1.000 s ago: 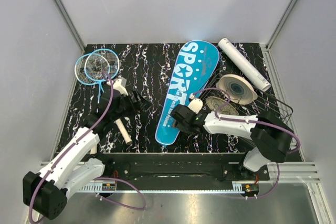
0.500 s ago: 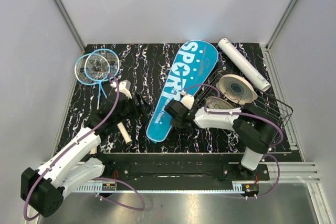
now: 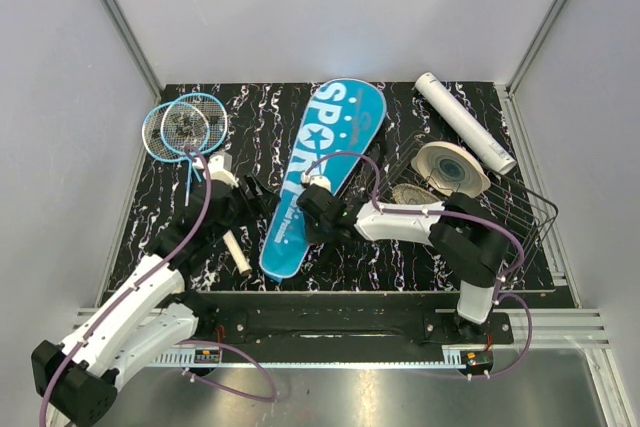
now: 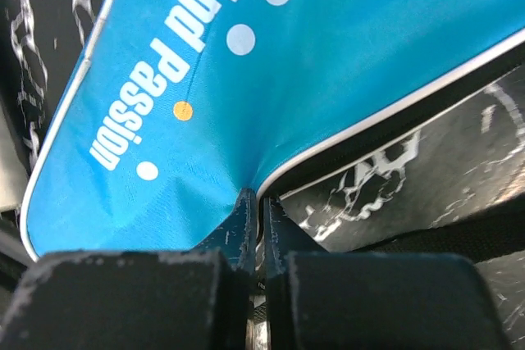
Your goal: Pack up the badminton gear
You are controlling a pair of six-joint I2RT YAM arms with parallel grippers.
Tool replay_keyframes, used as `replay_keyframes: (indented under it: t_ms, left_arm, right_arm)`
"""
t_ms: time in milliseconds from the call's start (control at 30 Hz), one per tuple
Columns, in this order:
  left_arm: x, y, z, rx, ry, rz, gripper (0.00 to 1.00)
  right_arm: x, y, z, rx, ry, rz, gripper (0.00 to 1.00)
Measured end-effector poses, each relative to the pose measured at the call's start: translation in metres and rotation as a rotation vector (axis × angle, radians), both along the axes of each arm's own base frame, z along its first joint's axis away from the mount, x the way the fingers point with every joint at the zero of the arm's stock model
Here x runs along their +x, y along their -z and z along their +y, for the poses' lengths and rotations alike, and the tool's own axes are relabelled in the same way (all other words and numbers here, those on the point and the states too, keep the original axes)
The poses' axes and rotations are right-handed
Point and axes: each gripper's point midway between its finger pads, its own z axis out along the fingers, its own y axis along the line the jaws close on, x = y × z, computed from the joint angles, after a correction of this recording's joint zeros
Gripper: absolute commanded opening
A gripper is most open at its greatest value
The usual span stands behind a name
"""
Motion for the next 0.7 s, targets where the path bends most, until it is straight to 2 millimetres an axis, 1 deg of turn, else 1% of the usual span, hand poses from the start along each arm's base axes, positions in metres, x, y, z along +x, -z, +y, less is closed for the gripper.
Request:
replay_keyframes:
  t_ms: [100, 133, 167, 200, 267, 300, 400, 433, 533, 567, 633, 667, 700]
  left_arm:
    - [0.000, 0.009, -0.001, 0.001, -0.001, 0.022, 0.77]
    - [-0.001, 0.013, -0.001, 0.003, 0.001, 0.033, 0.77]
    - [-0.002, 0.018, -0.002, 0.004, 0.004, 0.048, 0.77]
    - [-0.002, 0.022, -0.003, 0.005, 0.007, 0.063, 0.78]
    - [-0.001, 0.029, -0.007, 0.009, 0.018, 0.087, 0.79]
    - [0.000, 0.032, -0.009, 0.011, 0.025, 0.101, 0.79]
    - [0.000, 0.045, -0.016, 0.023, 0.049, 0.155, 0.79]
    - [0.000, 0.047, -0.017, 0.024, 0.056, 0.166, 0.79]
    - [-0.001, 0.049, -0.020, 0.021, 0.067, 0.175, 0.79]
    - [-0.001, 0.048, -0.020, 0.018, 0.067, 0.172, 0.79]
    - [-0.002, 0.045, -0.019, 0.012, 0.066, 0.163, 0.79]
    - [-0.002, 0.042, -0.019, 0.009, 0.065, 0.155, 0.78]
    - [-0.002, 0.041, -0.019, 0.005, 0.064, 0.149, 0.78]
  right_arm:
    - [-0.019, 0.007, 0.004, -0.007, -0.091, 0.010, 0.00]
    - [-0.023, 0.010, 0.004, -0.010, -0.112, 0.012, 0.08]
    - [-0.026, 0.011, 0.005, -0.011, -0.127, 0.009, 0.18]
    - [-0.027, 0.011, 0.005, -0.011, -0.136, 0.005, 0.36]
    - [-0.027, 0.010, 0.005, -0.012, -0.154, 0.001, 0.45]
    - [-0.028, 0.009, 0.004, -0.017, -0.166, -0.001, 0.53]
    - [-0.030, 0.007, -0.003, -0.040, -0.177, 0.000, 0.66]
    - [-0.031, 0.005, -0.006, -0.047, -0.175, 0.002, 0.76]
    - [-0.027, -0.013, -0.019, -0.062, -0.126, -0.014, 0.83]
    - [-0.025, -0.021, -0.023, -0.055, -0.103, -0.021, 0.83]
    - [-0.011, -0.037, -0.033, -0.031, -0.037, -0.037, 0.81]
    - [-0.001, -0.044, -0.039, -0.021, 0.002, -0.046, 0.75]
    - [0.012, -0.048, -0.045, -0.016, 0.043, -0.057, 0.72]
